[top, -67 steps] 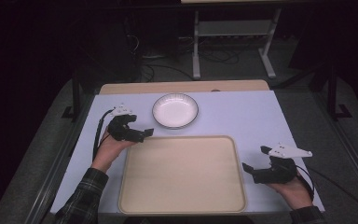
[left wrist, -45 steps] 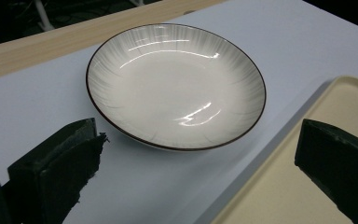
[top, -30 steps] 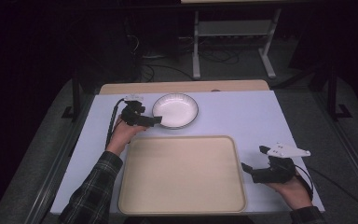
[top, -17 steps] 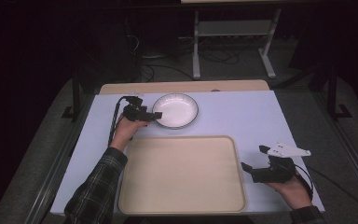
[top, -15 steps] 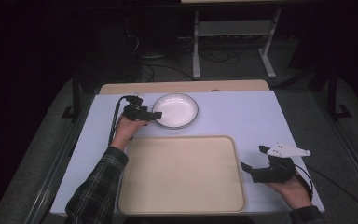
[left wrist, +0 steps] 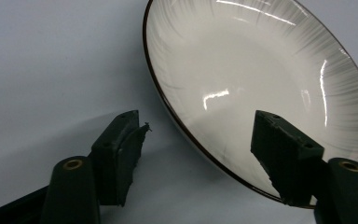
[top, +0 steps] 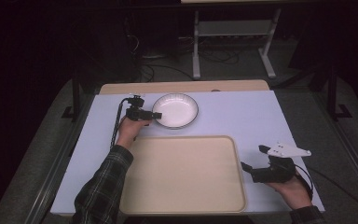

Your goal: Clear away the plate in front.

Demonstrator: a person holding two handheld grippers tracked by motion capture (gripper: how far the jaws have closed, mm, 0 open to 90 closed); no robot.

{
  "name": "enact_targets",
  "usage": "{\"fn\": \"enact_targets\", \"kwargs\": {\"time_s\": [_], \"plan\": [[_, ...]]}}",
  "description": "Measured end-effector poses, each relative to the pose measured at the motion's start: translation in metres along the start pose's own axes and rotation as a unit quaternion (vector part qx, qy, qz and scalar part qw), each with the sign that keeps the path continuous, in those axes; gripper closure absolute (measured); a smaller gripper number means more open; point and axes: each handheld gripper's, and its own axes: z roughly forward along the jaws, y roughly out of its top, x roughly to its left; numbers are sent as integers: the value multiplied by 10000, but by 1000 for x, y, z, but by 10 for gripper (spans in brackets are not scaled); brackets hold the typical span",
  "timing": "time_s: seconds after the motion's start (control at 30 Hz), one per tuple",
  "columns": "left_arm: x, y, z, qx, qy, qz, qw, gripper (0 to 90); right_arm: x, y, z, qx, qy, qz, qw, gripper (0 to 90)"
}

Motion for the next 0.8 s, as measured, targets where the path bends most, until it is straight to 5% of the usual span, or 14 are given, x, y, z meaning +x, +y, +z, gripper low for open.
{"fn": "enact_targets", "kwargs": {"time_s": [0.43,0.8], "plan": [[-3,0,5,232,-194,-419,9987,575,0,0,-1,14,-3,5,10000,63],[-3,0,5,296,-120,-616,9976,633,0,0,0,31,-29,-8,10000,66]]}}
